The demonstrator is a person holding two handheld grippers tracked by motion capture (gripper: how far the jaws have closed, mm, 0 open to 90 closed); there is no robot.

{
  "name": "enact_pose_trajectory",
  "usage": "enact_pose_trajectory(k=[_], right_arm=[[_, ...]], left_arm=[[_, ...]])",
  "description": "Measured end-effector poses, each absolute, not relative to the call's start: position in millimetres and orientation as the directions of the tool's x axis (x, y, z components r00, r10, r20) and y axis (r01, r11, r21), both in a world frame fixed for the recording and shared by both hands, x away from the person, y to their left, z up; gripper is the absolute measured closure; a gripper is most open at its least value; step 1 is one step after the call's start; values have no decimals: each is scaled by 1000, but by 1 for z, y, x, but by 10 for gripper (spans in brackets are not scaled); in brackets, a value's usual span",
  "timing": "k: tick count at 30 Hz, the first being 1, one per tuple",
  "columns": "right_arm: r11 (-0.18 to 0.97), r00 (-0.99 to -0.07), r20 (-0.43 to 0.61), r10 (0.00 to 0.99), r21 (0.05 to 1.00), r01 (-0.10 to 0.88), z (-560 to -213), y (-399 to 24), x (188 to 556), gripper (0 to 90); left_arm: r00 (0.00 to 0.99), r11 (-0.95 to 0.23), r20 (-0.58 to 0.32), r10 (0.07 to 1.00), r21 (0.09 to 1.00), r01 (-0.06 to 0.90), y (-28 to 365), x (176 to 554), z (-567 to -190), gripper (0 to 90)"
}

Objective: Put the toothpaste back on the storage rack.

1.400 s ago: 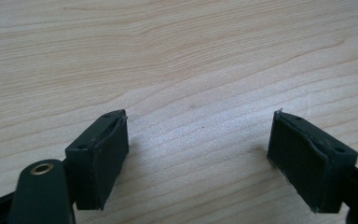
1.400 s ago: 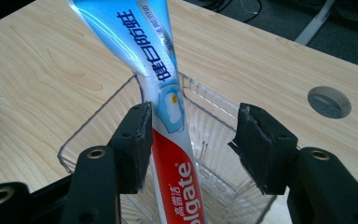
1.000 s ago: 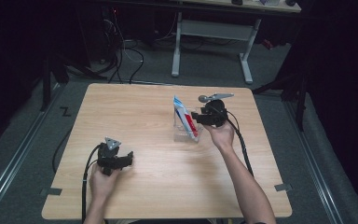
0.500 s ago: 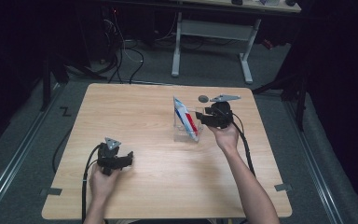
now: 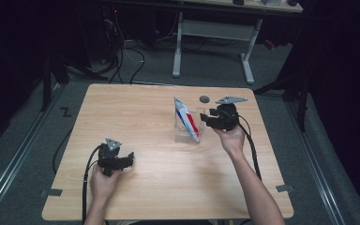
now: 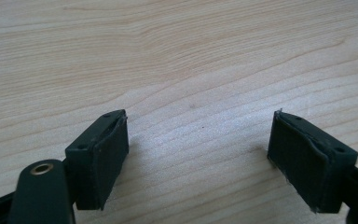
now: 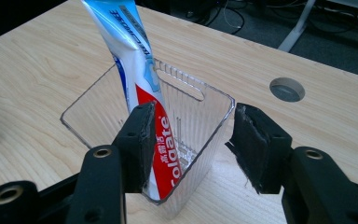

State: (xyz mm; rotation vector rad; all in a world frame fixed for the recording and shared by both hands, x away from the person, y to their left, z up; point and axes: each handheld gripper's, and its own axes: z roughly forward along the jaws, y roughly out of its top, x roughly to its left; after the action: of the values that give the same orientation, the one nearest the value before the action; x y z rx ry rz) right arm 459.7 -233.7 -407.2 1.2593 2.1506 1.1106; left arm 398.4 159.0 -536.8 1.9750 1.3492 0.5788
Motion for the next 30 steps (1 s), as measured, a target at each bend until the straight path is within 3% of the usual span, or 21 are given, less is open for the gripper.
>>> enact_pose_trajectory(k=[30], right_arm=[[264, -484, 11, 875, 827, 496, -402, -250, 429, 503]], left_arm=[[367, -243, -10, 930, 734, 634, 159, 398, -537, 206]])
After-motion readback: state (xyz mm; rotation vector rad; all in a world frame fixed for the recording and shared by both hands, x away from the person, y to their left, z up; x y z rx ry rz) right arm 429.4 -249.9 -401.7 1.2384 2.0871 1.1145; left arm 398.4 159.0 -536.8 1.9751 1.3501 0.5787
